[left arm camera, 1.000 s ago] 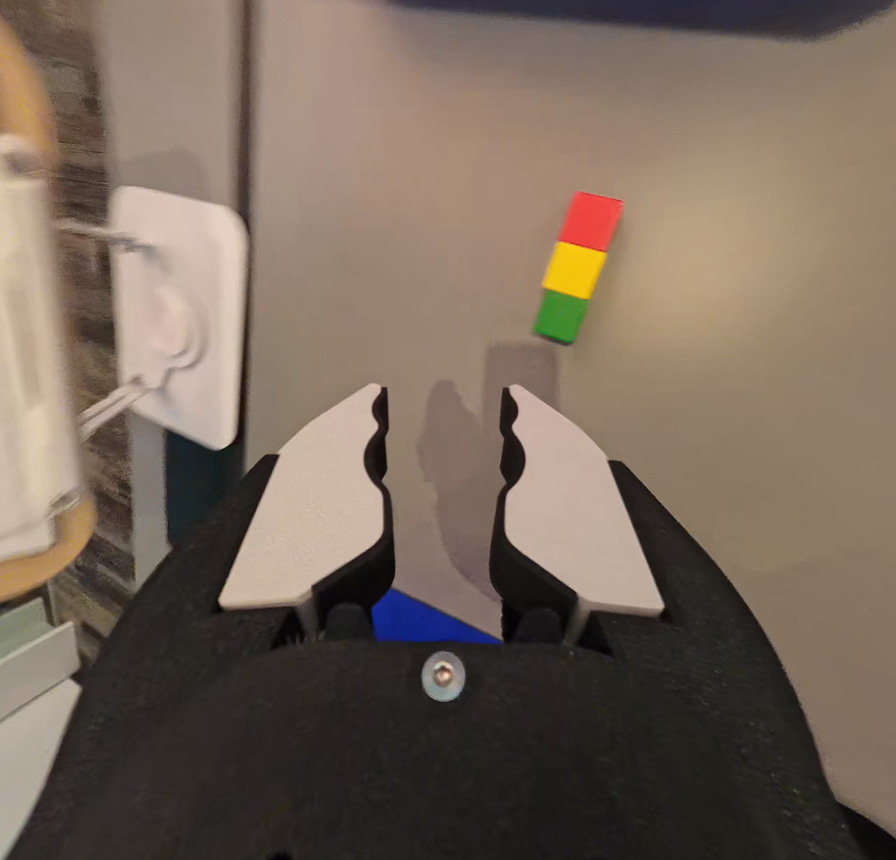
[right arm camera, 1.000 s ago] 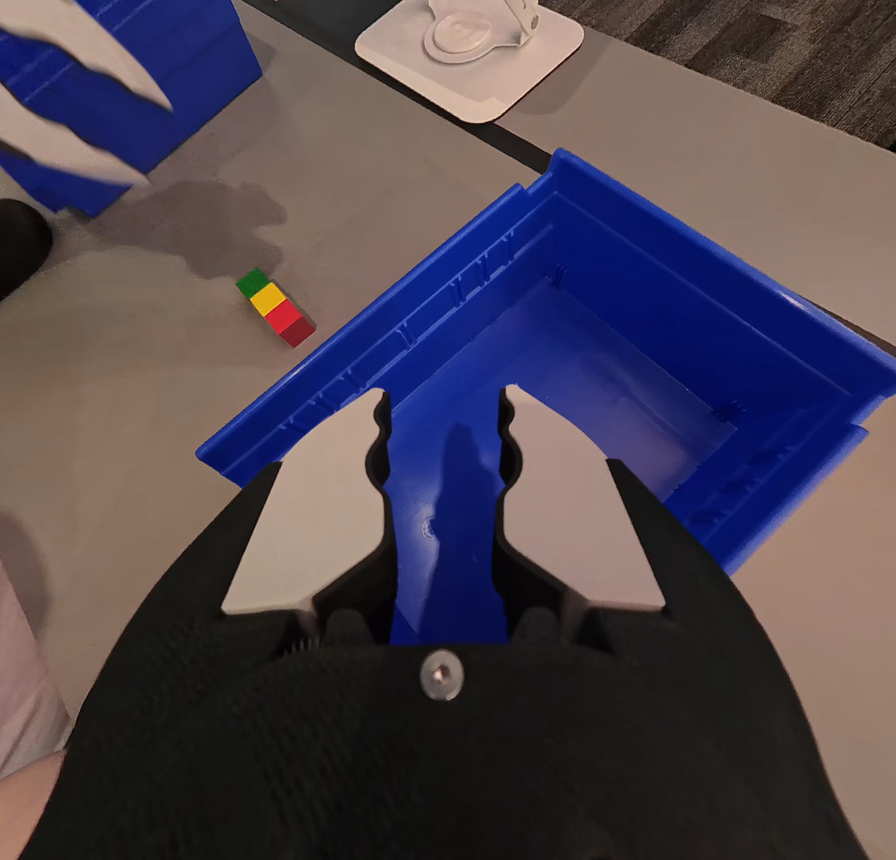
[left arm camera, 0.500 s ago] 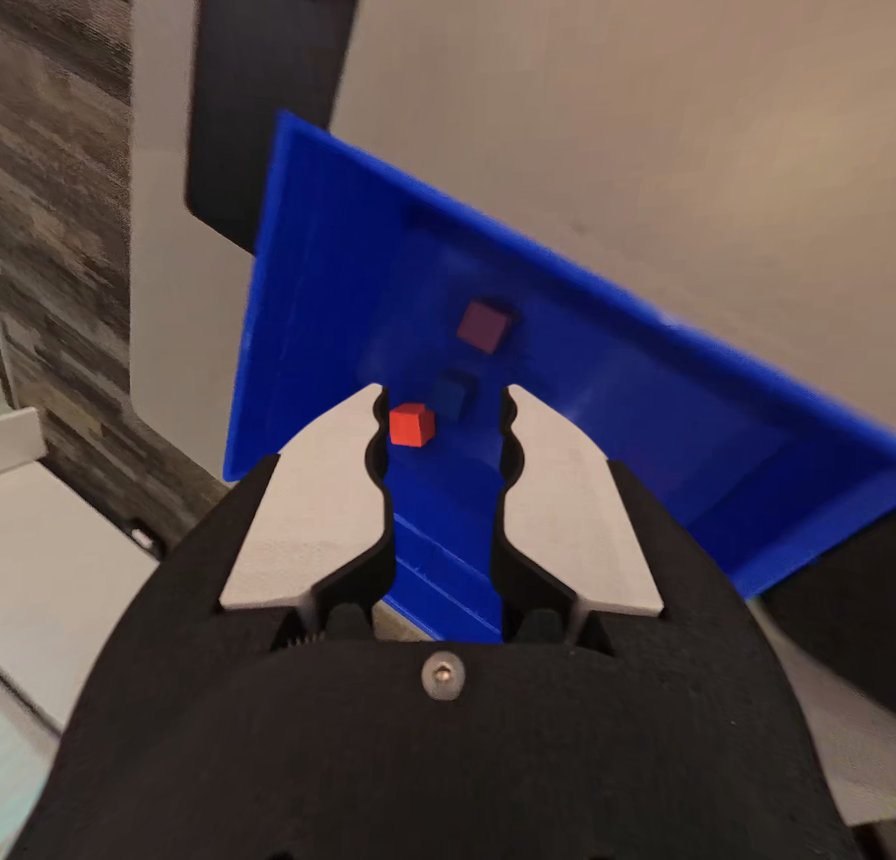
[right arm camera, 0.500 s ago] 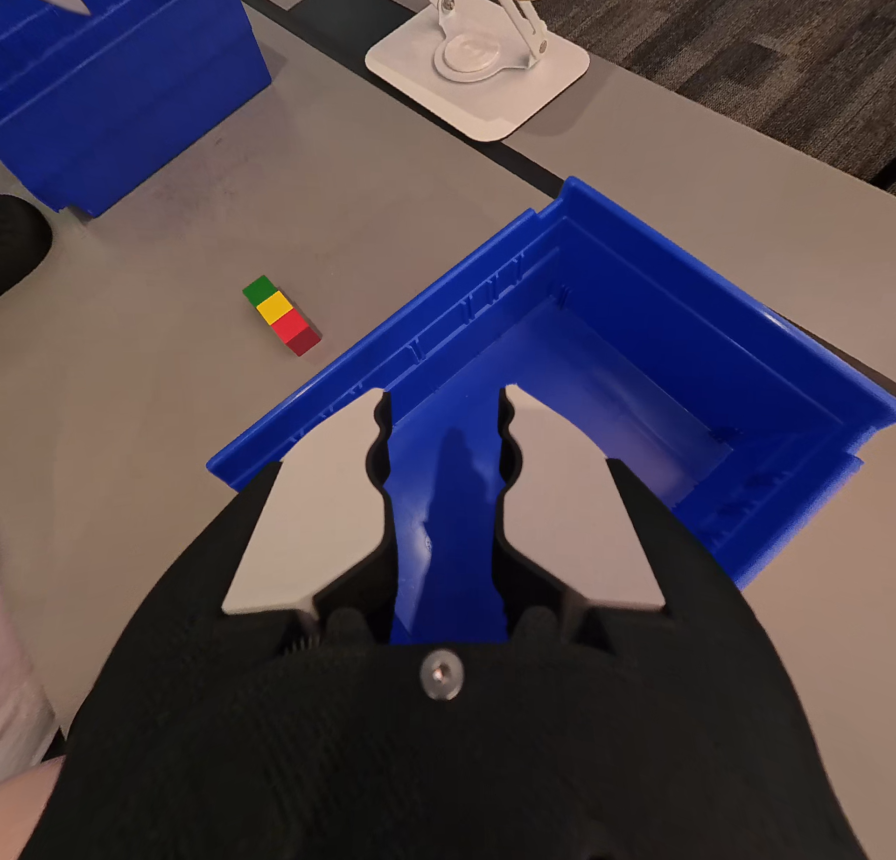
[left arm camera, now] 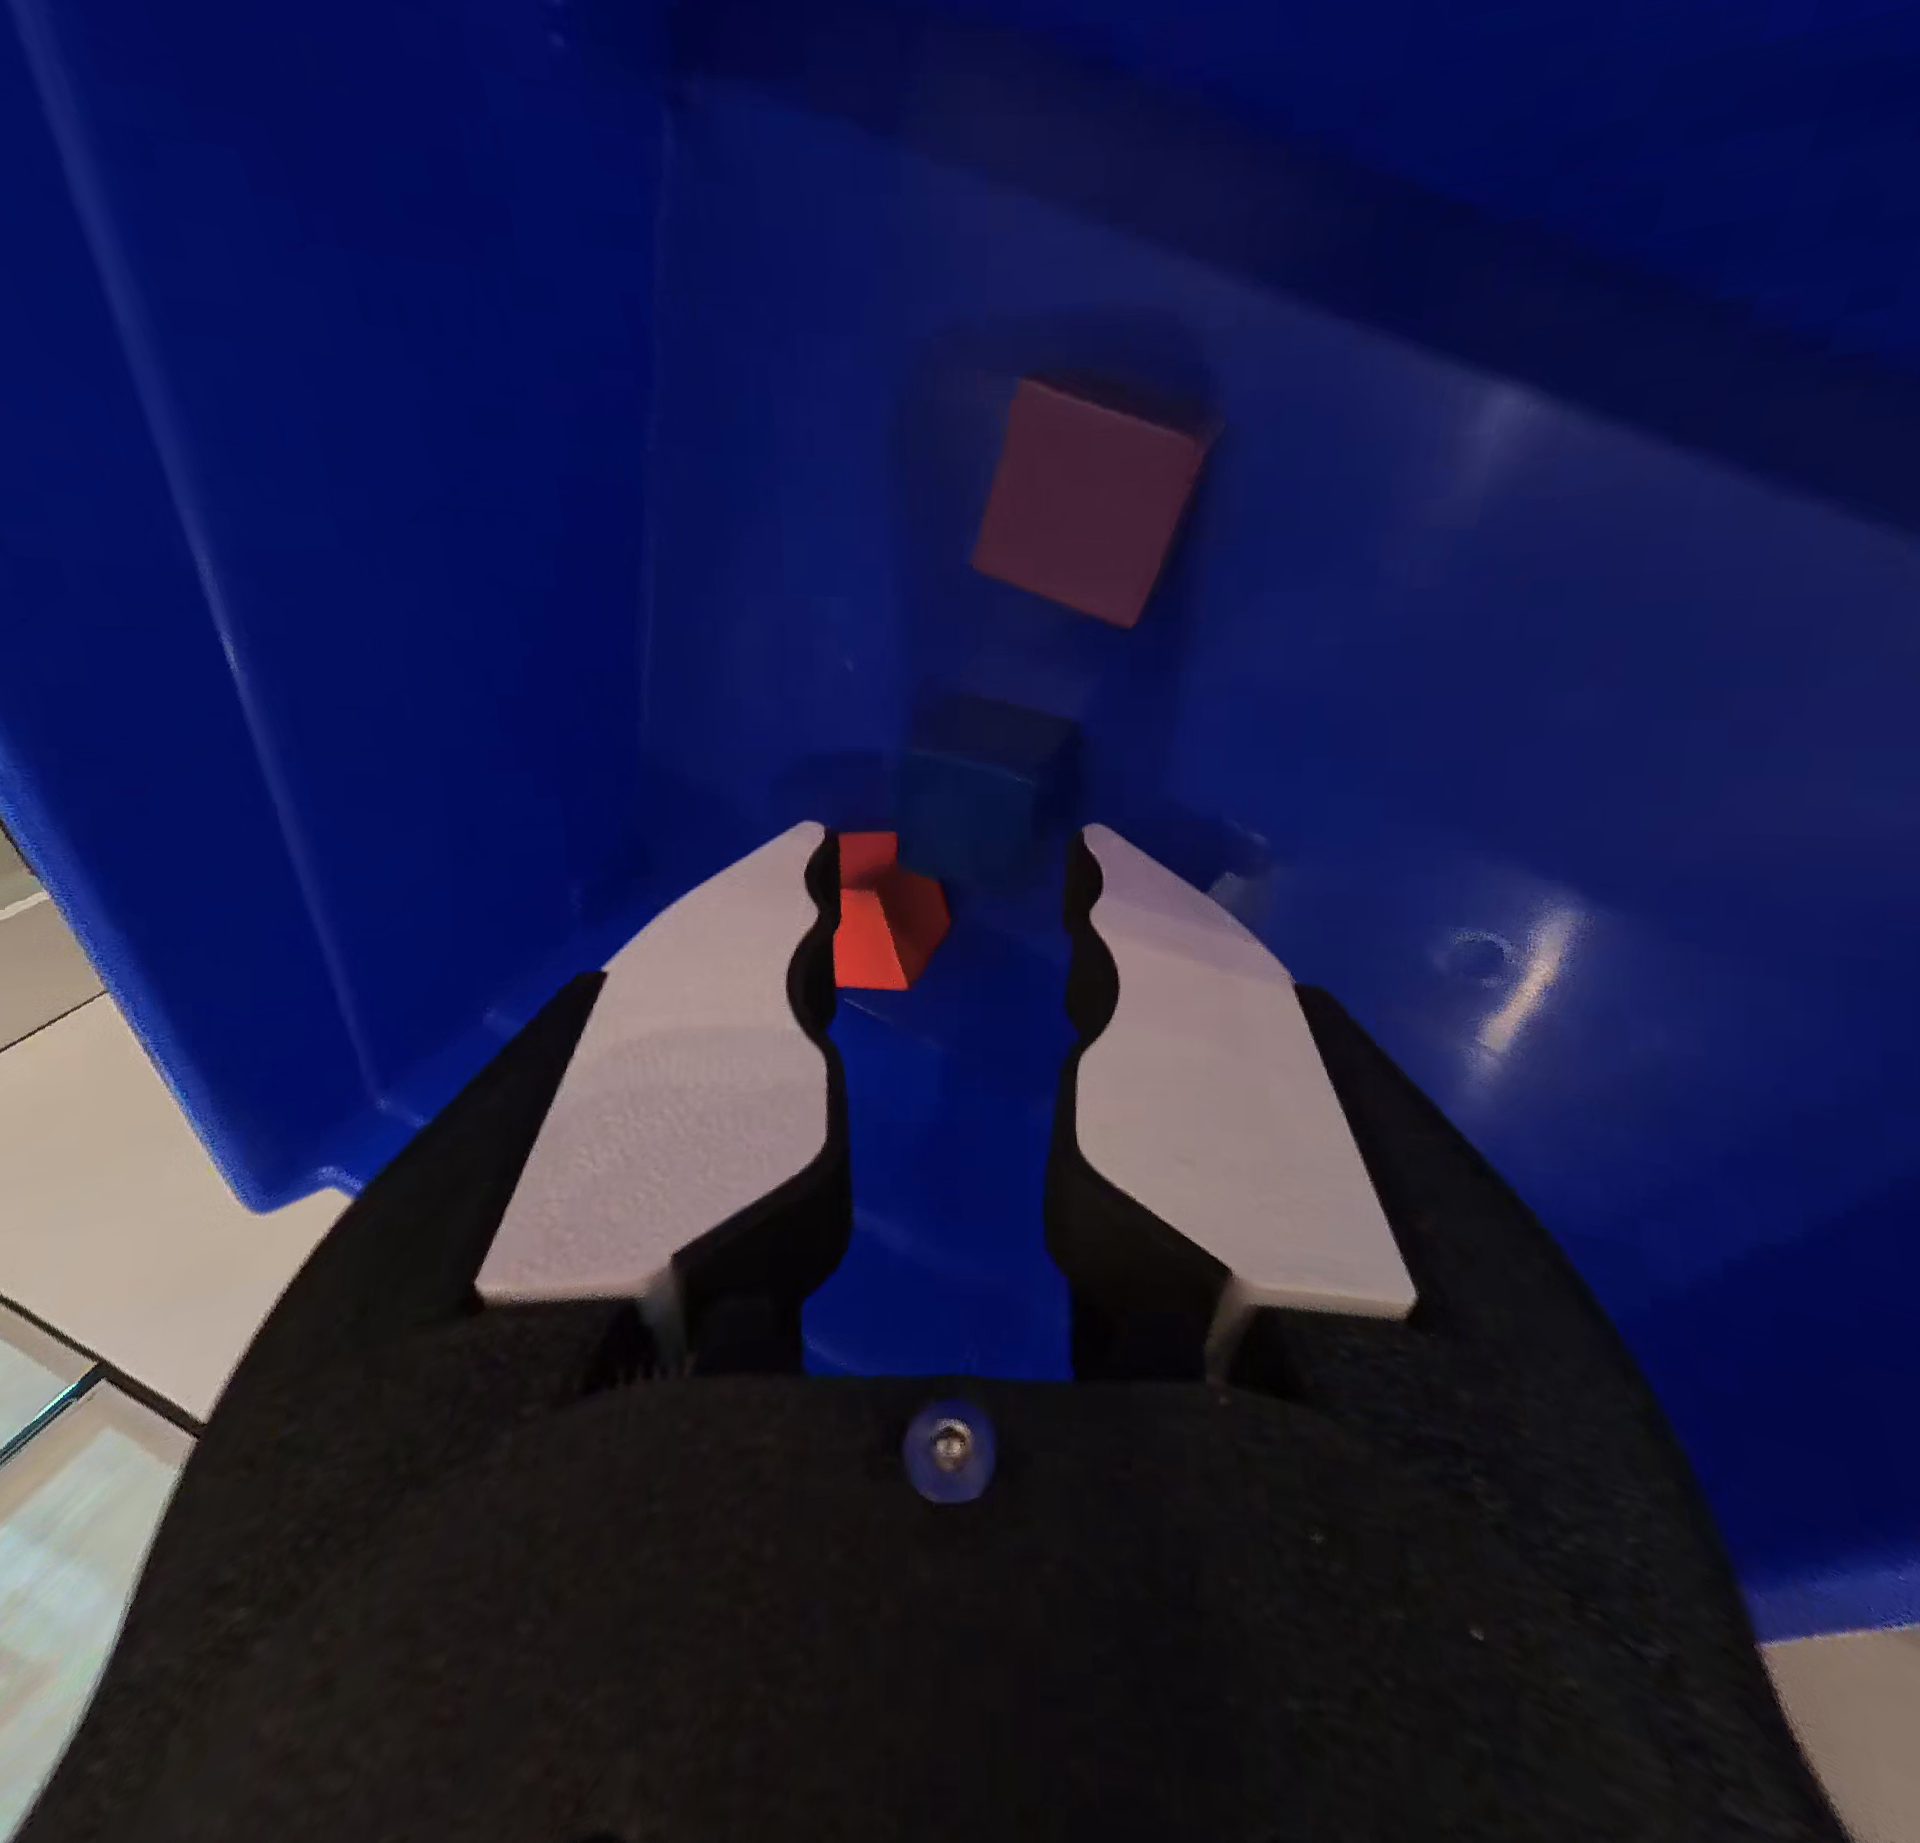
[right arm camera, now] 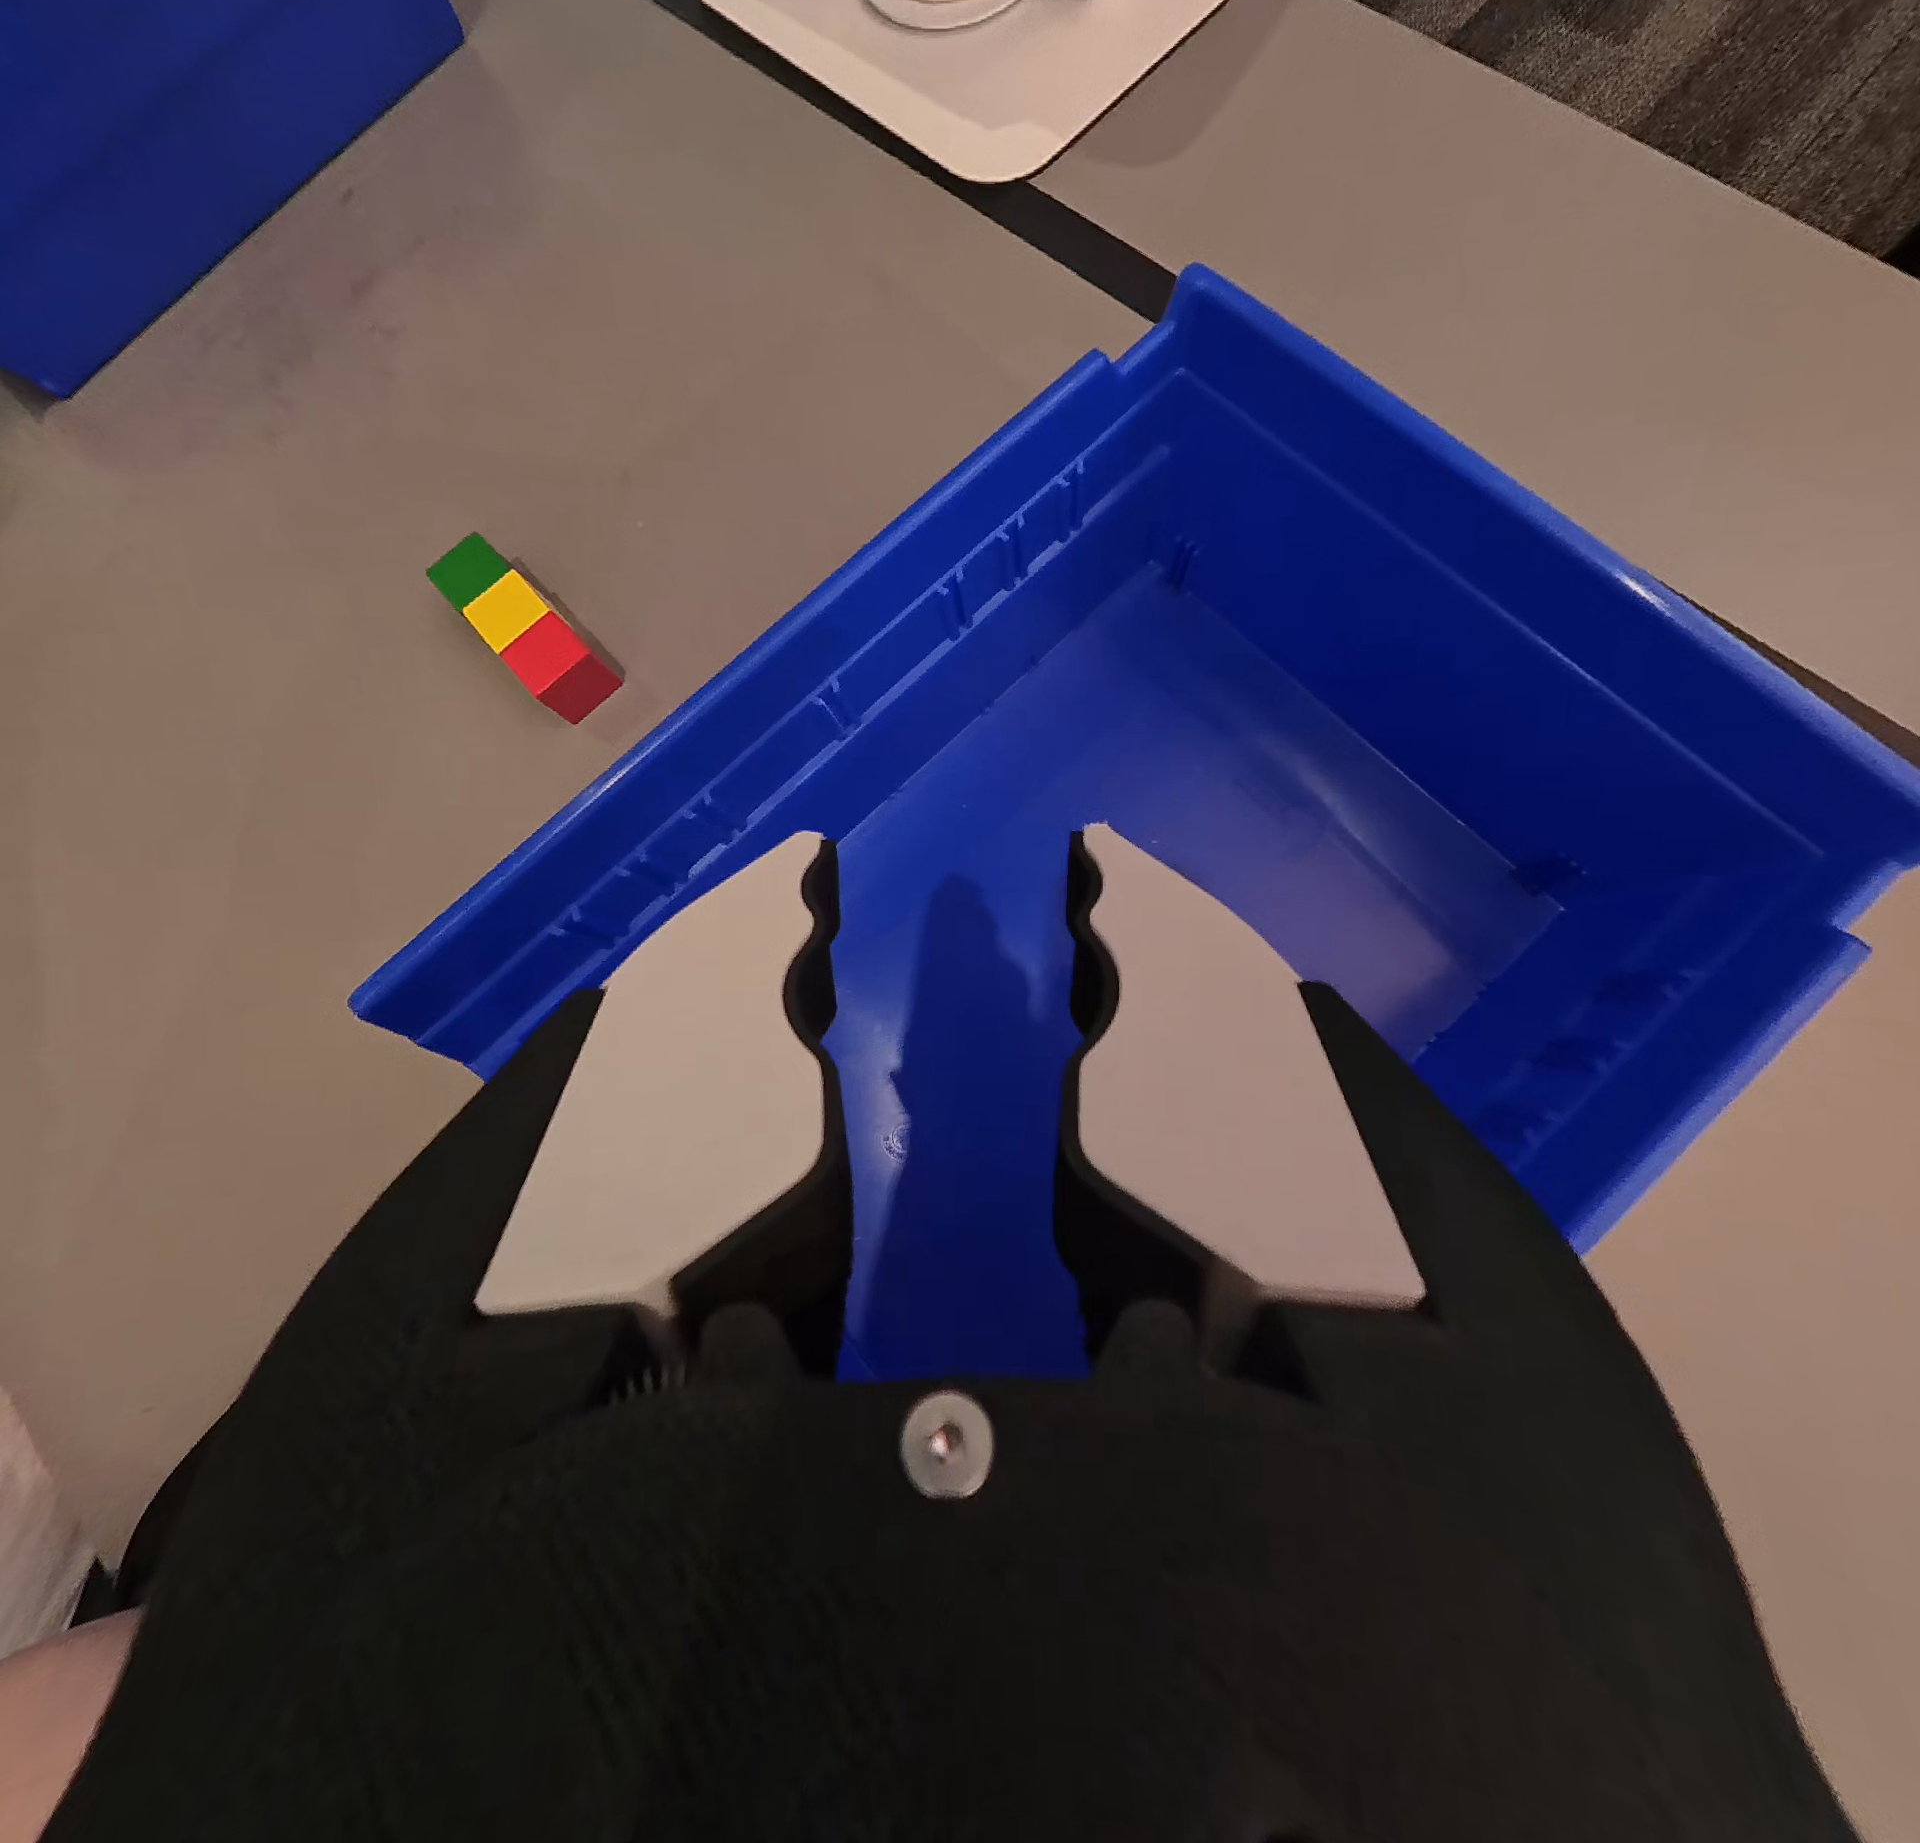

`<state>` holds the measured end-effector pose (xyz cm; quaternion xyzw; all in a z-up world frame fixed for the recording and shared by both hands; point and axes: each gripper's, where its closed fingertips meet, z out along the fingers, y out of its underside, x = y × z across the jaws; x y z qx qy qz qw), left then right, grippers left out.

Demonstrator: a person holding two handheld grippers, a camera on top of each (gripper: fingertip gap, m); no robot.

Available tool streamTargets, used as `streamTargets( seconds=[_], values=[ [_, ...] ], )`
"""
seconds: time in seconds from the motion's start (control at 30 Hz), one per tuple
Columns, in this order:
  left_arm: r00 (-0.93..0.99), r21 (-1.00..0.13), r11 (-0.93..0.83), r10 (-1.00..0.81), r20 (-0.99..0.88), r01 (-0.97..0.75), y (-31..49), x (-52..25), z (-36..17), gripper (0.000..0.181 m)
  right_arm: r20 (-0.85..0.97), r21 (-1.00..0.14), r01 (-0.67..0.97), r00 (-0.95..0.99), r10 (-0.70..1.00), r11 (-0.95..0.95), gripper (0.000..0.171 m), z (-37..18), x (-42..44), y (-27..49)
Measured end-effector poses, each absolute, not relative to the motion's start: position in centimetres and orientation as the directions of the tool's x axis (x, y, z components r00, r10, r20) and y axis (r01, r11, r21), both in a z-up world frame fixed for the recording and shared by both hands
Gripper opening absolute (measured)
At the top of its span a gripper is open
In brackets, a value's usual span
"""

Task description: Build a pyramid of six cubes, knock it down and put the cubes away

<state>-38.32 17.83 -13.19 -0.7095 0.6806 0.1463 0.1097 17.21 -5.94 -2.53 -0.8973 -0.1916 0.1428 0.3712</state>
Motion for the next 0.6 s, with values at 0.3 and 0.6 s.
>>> streamTargets(
  seconds=[0.3, 0.6],
  values=[
    [0.067, 0.030, -0.078, -0.960, -0.271, -0.997, 18.0, -38.0, -14.6, 0.038, -0.089, -0.685, 0.287, 0.879, 0.468, -0.669, 0.044, -3.5, 16.6, -5.7],
    [0.080, -0.002, -0.083, -0.958, -0.276, -0.997, 17.7, -37.6, -13.7, 0.029, -0.089, -0.687, 0.300, 0.870, 0.486, -0.662, 0.043, -3.5, 16.2, -5.5]
  ],
)
